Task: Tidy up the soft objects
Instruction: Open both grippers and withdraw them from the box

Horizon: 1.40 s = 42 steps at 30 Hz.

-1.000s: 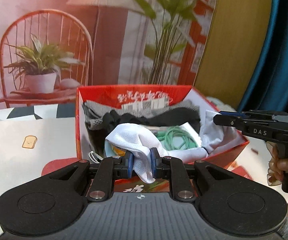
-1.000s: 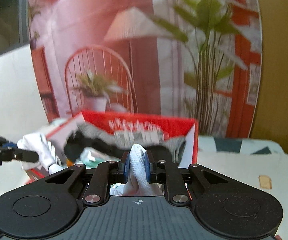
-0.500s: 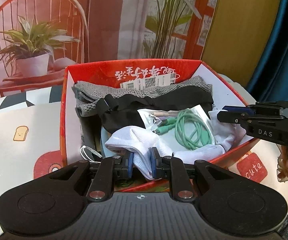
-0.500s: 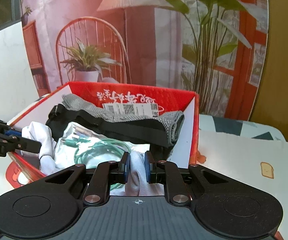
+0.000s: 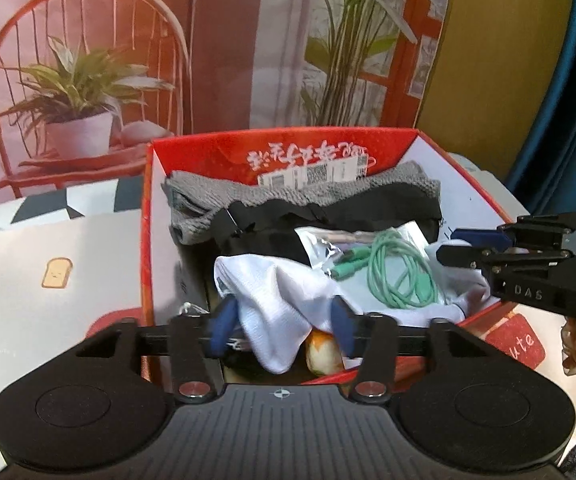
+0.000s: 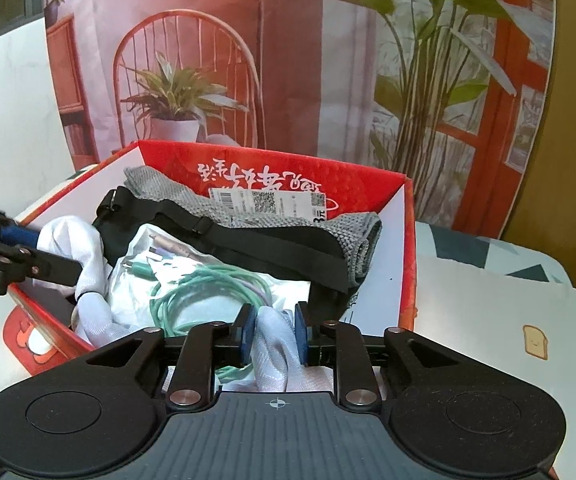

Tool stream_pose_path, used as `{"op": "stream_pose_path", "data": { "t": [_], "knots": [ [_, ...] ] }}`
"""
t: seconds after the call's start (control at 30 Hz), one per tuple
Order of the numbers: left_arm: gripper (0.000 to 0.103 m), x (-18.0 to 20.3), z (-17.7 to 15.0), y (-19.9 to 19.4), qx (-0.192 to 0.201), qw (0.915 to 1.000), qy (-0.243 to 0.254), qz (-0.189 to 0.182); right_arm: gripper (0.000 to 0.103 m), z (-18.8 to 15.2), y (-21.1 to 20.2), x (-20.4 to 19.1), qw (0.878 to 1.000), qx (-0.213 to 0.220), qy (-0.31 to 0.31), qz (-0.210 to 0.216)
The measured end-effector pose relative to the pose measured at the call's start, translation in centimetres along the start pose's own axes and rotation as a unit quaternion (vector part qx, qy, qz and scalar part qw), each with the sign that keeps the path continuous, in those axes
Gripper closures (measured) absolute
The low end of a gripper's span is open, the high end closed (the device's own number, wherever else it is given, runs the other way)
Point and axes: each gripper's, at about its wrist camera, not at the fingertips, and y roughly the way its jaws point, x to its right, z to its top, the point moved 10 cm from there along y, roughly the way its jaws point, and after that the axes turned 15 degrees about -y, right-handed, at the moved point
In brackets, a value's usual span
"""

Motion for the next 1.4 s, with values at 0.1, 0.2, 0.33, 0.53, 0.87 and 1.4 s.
{"op": "stream_pose_path", "data": {
  "t": [0.1, 0.2, 0.33, 0.53, 0.87, 1.4],
  "knots": [
    [0.031, 0.0, 0.3, -0.4, 0.004, 0.9999, -0.006, -0.008, 0.076, 0.1, 0.1, -0.1, 1.000, -0.002, -0.002, -0.003],
    [0.011, 0.3, 0.4, -0.8, 0.015, 0.9998, -0.002, -0.009, 0.070, 0.2, 0.1, -0.1, 1.000, -0.004, -0.004, -0.007],
    [0.003, 1.0, 0.3, -1.3, 0.026, 0.9996, 0.006, -0.012, 0.048, 0.4, -0.1, 0.0, 1.000, 0.001, 0.000, -0.012],
    [0.000, 1.2, 0.1, -2.0, 0.041, 0.9991, 0.012, -0.006, 0.012, 0.9, -1.1, 0.2, 1.000, 0.018, 0.004, -0.025],
    [0.000, -0.2, 0.3, -3.6, 0.075, 0.9964, -0.012, 0.039, 0.000, 1.7, -2.8, 0.0, 0.999, 0.030, 0.022, -0.038],
    [0.000, 0.5, 0.5, -11.1, 0.155, 0.9844, -0.018, 0.081, 0.000, 3.2, -8.8, -1.7, 0.996, 0.055, 0.053, -0.048]
  ]
}}
